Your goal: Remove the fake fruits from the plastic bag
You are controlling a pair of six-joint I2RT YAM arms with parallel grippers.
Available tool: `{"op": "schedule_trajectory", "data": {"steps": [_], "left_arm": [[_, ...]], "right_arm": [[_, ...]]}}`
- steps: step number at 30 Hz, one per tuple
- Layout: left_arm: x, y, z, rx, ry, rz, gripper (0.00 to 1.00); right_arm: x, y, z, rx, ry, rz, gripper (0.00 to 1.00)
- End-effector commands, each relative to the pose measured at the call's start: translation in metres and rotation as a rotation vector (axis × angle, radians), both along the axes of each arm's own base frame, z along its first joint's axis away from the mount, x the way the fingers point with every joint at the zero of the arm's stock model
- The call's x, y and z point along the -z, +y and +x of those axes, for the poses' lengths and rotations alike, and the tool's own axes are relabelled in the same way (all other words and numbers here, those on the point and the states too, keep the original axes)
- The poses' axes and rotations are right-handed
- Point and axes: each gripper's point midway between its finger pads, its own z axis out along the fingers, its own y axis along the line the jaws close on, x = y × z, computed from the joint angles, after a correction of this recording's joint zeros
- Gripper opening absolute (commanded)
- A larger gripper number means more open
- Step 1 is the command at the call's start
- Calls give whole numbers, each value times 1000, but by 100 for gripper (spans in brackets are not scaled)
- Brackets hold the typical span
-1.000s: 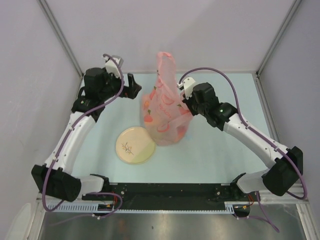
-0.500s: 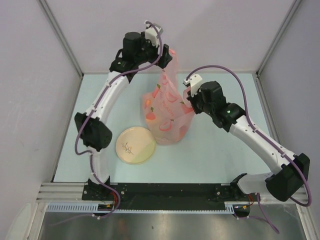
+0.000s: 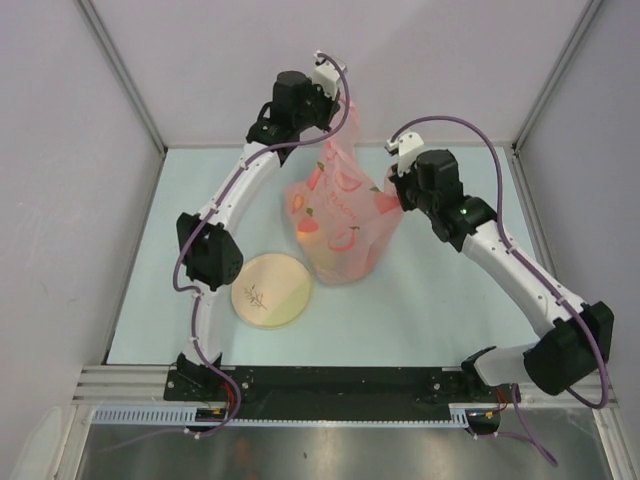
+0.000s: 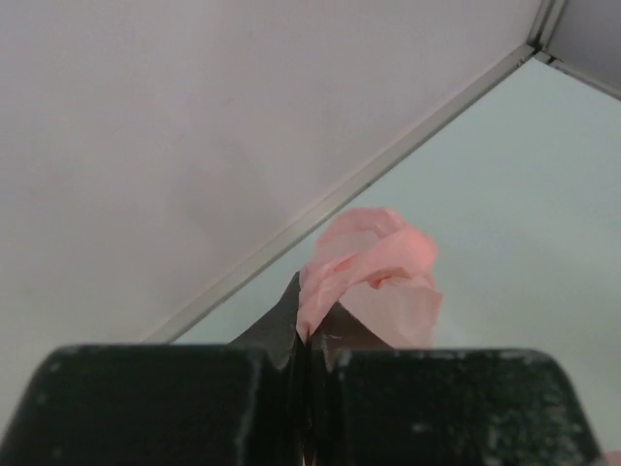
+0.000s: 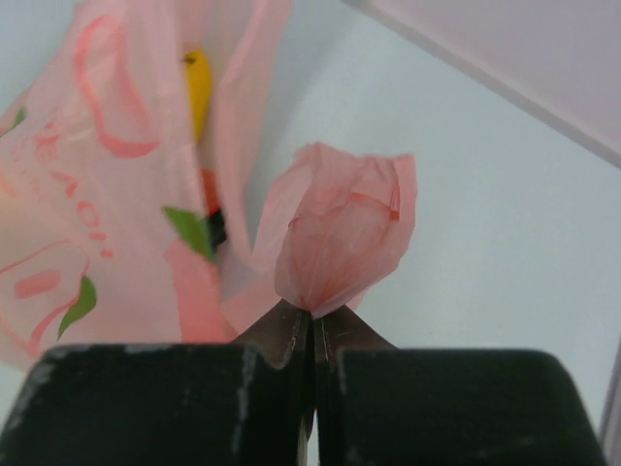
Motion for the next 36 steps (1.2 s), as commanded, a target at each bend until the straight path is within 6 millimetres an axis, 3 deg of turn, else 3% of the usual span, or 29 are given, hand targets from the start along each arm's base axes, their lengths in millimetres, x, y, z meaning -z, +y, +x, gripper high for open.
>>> {"op": "schedule_trajectory", "data": {"steps": [1,2,3,4,5,6,7,8,9,12,14,15,16,17,18,19,20,21,22,23,24,25,26,28,29,31,32,34,36], "left_arm": [[-94,27,11,-66,-242,-125,0],[-111,35,17,-97,-284,-158,0],[-124,40,21,-120,-315,-182,0],[-140,47,25,-160,-358,-203,0],[-151,49,27,-173,-392,-216,0],[-174,51,23,-175,-455,-240,0],[-195,53,19,-168,-532,-261,0],[-208,52,13,-164,-577,-271,0],[-219,53,8,-166,-617,-280,0],[-265,53,-20,-154,-756,-317,0],[-291,49,-47,-114,-810,-322,0],[-289,46,-52,-99,-798,-311,0],[-305,51,-71,-83,-801,-322,0],[-302,49,-77,-68,-776,-324,0],[-272,38,-69,-28,-694,-291,0],[-265,37,-75,-7,-659,-286,0],[-238,35,-79,15,-589,-251,0],[-220,35,-83,27,-538,-229,0],[-200,36,-86,24,-479,-226,0],[-159,42,-95,11,-386,-196,0],[-138,47,-100,-6,-339,-203,0],[-117,52,-106,-19,-300,-192,0],[-78,63,-126,-29,-233,-168,0],[-42,68,-147,-13,-163,-160,0],[2,71,-159,-4,-78,-120,0],[22,77,-184,9,-18,-103,0],[52,81,-195,8,54,-79,0],[59,83,-215,39,96,-94,0],[60,88,-228,38,128,-92,1]], "right_arm": [[-50,-33,82,159,-229,38,0],[-85,-39,100,196,-312,68,0],[-72,-45,130,254,-301,52,0],[-88,-52,147,294,-326,86,0],[-146,-72,164,350,-426,154,0],[-160,-80,179,385,-452,183,0],[-152,-83,201,411,-444,192,0],[-169,-91,209,428,-492,214,0],[-209,-93,207,429,-583,245,0],[-247,-98,206,439,-675,266,0],[-260,-102,192,446,-691,284,0],[-264,-104,183,450,-694,296,0],[-232,-102,187,454,-627,267,0],[-246,-106,166,450,-646,275,0],[-228,-105,161,449,-611,249,0],[-182,-104,162,448,-526,198,0],[-180,-107,144,443,-520,191,0],[-160,-109,138,441,-481,167,0],[-105,-109,132,435,-376,110,0],[-101,-109,116,418,-365,104,0],[-86,-108,108,409,-333,93,0],[-42,-109,97,401,-232,52,0],[-27,-104,88,370,-192,49,0],[1,-100,66,338,-115,38,0],[34,-98,51,314,-41,16,0],[54,-96,29,290,17,5,0],[72,-93,17,268,61,-6,1],[73,-86,-3,222,102,3,8],[64,-78,-23,168,115,14,31]]}}
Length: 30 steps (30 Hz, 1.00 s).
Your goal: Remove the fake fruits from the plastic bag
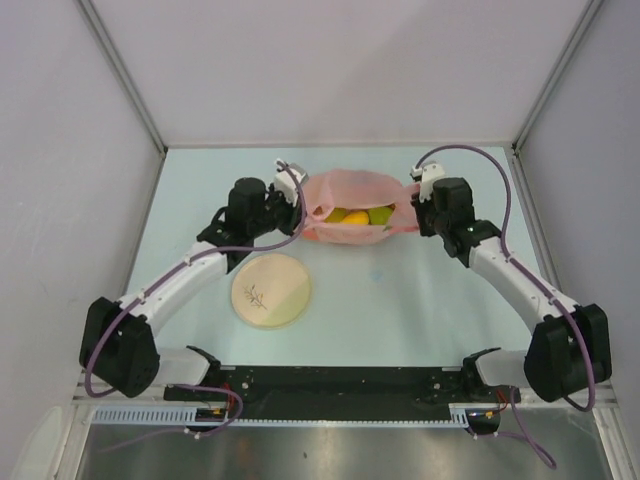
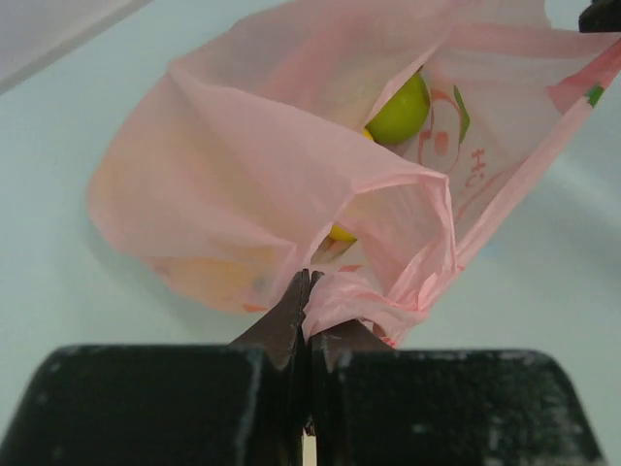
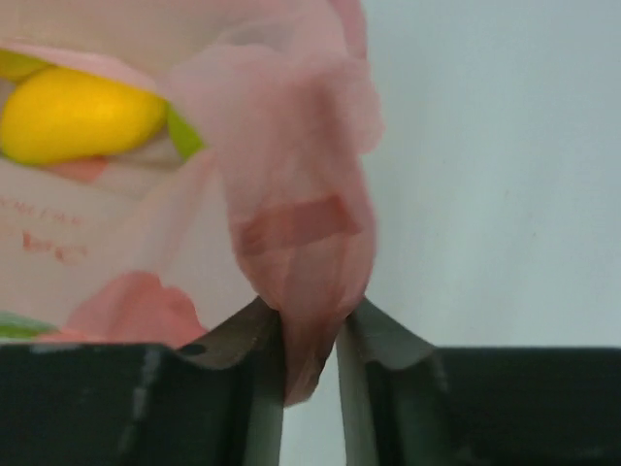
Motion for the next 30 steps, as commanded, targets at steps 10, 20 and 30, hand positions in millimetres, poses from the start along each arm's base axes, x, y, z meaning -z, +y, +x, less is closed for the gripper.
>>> {"op": "schedule_trajectory", "data": {"steps": [10,20,30], "left_arm": [[-51,83,-61,-282,65,13,90],[90,232,-66,-872,675,43,84],[171,229,-83,-880,1003,-57,76]], "right_arm": [[-104,43,-90,-277,-130,2,86],[-156,67,-73,-319,-251,19,86],[-148,80,-72,-360,-222,34,86]]}}
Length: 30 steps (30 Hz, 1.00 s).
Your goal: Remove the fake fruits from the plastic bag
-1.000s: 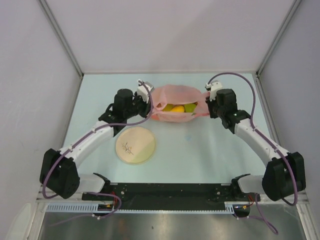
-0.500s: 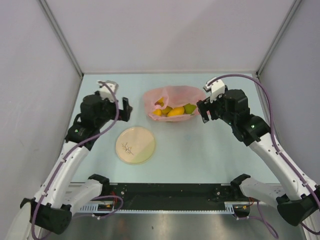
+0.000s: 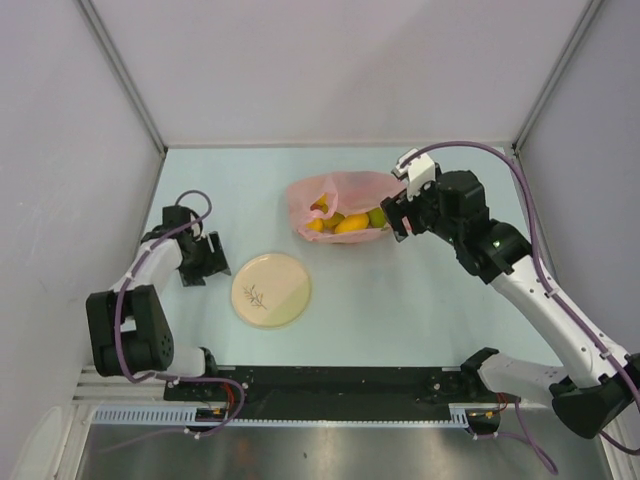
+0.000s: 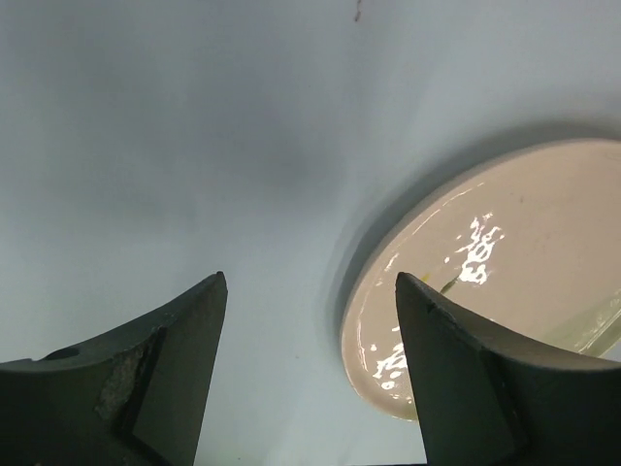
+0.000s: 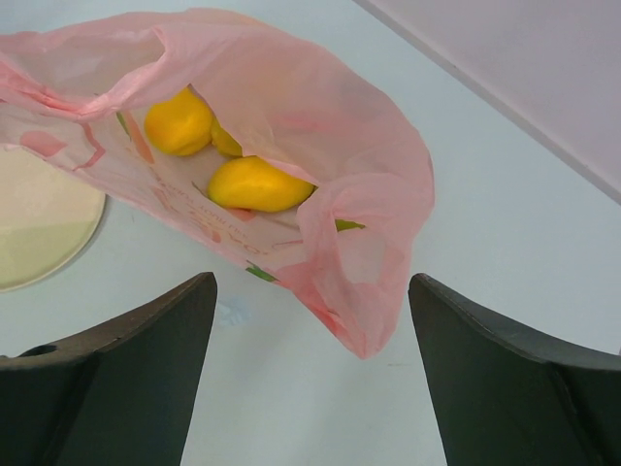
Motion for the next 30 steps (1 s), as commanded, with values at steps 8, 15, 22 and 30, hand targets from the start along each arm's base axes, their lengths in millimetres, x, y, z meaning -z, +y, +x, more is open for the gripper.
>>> {"op": "schedule_trajectory", "data": {"steps": [8,15,22,30], "left_arm": [[45,-57,-3,122,125,-215,70],[52,-152,-33,446,175,-314,35],[51,-230,-61,745,283,-355,16],[21,-220,-65,757,231,-313,58]], "right_arm": [[-6,22,14,-25,0,50,85],[0,19,18,-12,8,25,85],[1,7,26,31,3,15,84],[-10,-8,25,64,-22,24,84]]}}
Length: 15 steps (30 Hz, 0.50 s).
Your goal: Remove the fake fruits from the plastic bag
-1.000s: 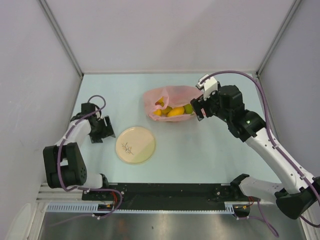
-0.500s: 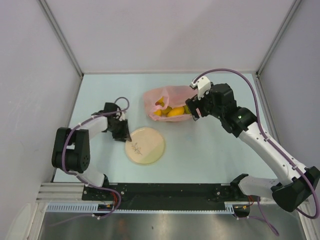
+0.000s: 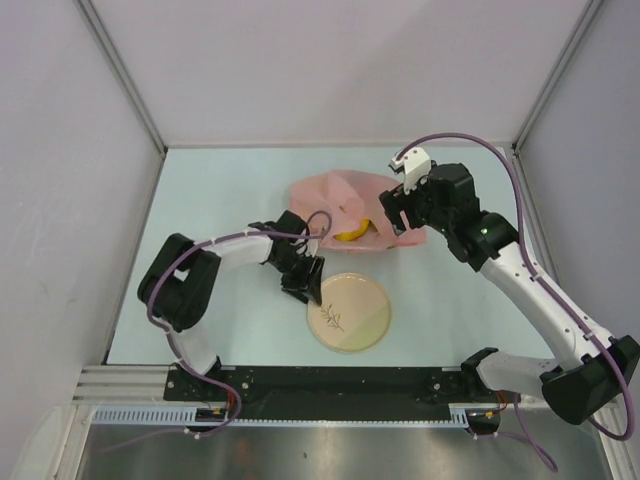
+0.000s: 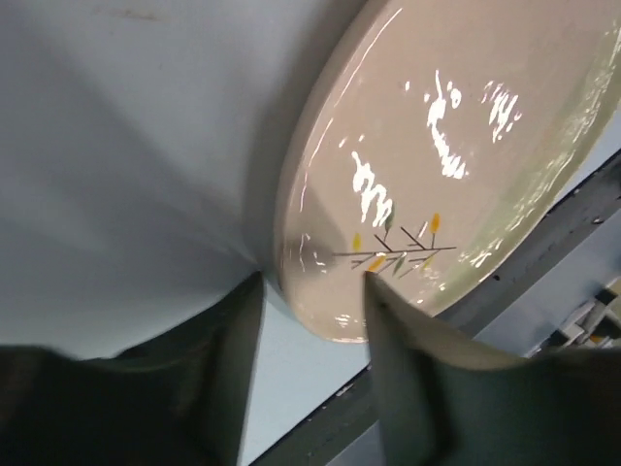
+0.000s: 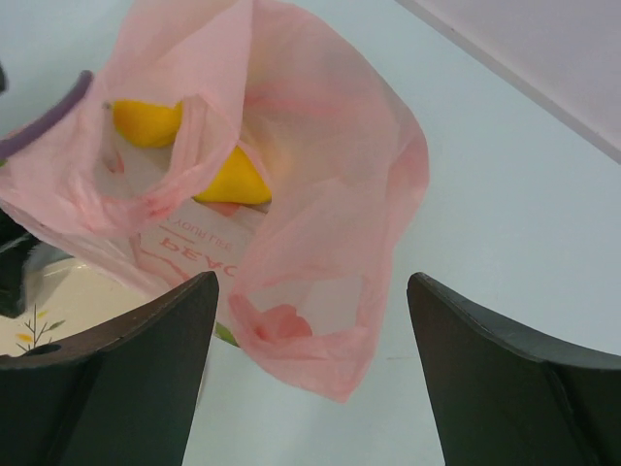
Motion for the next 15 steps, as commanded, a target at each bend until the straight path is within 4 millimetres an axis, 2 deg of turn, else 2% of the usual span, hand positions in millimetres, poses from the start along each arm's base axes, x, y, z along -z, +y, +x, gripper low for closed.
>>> {"op": "schedule_trajectory", "data": {"steps": [1,2,3,4,6,7,9,10,12,13,15], "left_arm": [[-21,48,-7,-85,-26,57,62],[-26,59,-10,-103,-37,70,72],[-48,66,-4,-124,-124,52,77],[-57,78,3,-153,-174,61,80],[-87,79,14,-125,-313,7,87],[-115,76,27,-112,-460,-47,88],[-156,70,47,-96,-651,-109,92],[-191,62,60,-95,-777,-179,93],[-222,47,68,-62,-873,-242,95],[-249,37,81,-54,-941,-273,98],[-272,19,87,-7,-988,-320,100]], "right_arm": [[-34,-5,0,9,-84,38,84],[-34,-4,-1,-1,-82,39,84],[-34,-3,-1,-4,-81,40,84],[-33,-1,-2,-13,-75,46,84],[-27,3,-1,-22,-56,42,84],[-23,2,-1,-20,-45,37,84],[-11,-1,3,1,-19,9,84],[-1,-2,7,9,1,-7,84],[10,-6,13,21,31,-20,84],[19,-5,17,19,55,-30,84],[26,-6,20,13,69,-44,84]]}}
